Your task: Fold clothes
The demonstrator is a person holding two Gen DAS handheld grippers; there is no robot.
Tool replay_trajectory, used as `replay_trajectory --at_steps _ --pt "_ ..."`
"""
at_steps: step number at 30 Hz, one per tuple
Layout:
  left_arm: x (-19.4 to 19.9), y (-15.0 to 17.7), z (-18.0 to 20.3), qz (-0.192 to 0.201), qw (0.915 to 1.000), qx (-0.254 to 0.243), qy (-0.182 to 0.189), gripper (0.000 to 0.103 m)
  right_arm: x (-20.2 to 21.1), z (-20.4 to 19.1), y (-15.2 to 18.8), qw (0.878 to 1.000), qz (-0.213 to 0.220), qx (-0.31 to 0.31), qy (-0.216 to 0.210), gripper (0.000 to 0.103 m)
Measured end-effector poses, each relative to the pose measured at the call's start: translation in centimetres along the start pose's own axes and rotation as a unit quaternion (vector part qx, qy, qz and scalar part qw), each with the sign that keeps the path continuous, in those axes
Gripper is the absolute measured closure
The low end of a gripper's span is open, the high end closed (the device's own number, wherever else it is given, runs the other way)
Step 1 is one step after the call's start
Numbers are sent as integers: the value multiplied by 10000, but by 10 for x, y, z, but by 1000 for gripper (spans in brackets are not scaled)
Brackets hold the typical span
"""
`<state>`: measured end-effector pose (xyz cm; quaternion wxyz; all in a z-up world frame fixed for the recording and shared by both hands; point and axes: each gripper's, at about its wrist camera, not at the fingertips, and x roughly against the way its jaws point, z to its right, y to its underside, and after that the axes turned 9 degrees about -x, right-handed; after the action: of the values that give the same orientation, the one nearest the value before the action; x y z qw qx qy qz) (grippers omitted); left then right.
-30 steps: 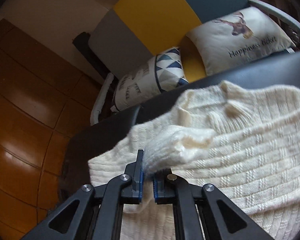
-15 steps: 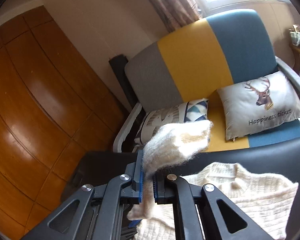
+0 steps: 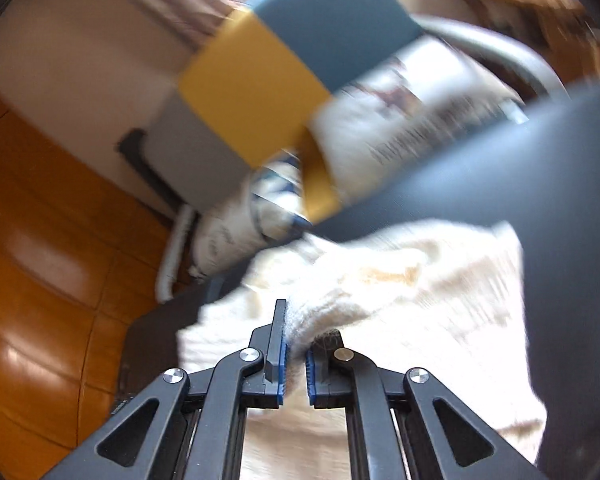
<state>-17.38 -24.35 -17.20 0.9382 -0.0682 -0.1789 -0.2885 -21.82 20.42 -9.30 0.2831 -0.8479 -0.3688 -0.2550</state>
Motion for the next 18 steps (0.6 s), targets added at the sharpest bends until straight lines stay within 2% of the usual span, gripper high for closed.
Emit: replay_trajectory --at_steps 1,4,6,8,13,15,18 --pt "-3 0 -1 -35 9999 -40 -96 85 -7 15 4 9998 -71 -121 103 97" --pt "-5 0 0 -35 9992 -197 -340 94 -18 48 11 9989 -191 -380 188 97" --pt "-5 -2 4 3 9986 -349 -390 95 -23 64 15 9984 -232 -496 167 97" --pt "-3 -1 13 83 9958 -714 -561 96 -18 64 17 9992 -112 -365 79 97" --pt "3 -1 38 283 9813 -1627 -988 96 -17 56 25 9999 12 76 147 96" --pt "1 0 28 207 9790 -1632 -1201 96 -23 72 29 9999 -66 -149 19 95" --pt "0 -1 13 122 9817 -1458 -1223 96 -15 95 27 9938 -1 -951 -571 89"
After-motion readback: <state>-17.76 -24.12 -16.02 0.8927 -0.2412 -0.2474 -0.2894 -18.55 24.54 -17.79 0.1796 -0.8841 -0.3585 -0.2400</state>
